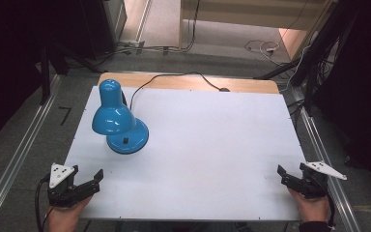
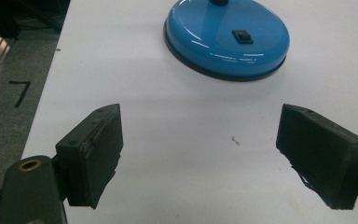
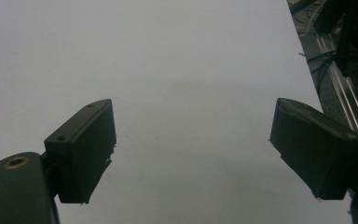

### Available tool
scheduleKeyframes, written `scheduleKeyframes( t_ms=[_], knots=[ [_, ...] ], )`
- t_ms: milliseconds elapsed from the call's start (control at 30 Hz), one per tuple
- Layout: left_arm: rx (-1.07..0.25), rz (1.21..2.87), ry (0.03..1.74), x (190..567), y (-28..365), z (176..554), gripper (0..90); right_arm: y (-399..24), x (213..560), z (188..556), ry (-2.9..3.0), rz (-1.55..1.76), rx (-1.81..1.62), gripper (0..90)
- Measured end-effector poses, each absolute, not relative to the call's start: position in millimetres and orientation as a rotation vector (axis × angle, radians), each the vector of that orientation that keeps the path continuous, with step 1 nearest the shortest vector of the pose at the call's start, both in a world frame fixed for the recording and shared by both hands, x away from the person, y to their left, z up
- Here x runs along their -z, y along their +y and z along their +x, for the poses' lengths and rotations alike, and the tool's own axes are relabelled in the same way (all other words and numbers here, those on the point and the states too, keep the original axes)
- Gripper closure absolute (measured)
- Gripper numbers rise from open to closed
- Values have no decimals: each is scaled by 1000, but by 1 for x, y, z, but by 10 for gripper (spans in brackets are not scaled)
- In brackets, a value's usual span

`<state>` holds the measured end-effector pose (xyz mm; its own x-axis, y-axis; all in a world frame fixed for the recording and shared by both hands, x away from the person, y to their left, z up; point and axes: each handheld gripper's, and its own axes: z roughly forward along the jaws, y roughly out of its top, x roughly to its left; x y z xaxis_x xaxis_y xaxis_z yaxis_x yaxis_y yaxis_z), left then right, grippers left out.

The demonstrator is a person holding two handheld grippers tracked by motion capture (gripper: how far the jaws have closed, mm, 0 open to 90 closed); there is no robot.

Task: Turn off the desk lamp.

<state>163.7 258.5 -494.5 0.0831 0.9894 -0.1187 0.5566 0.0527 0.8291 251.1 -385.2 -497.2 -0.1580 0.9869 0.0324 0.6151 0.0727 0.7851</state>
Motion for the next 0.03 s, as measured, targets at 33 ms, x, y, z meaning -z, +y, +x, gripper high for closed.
scheduleKeyframes(
  t_ms=[33],
  knots=[
    [-722,1595,1571,495,259,164,152,-387,500,252,1826,1596,-904,130]
  ],
)
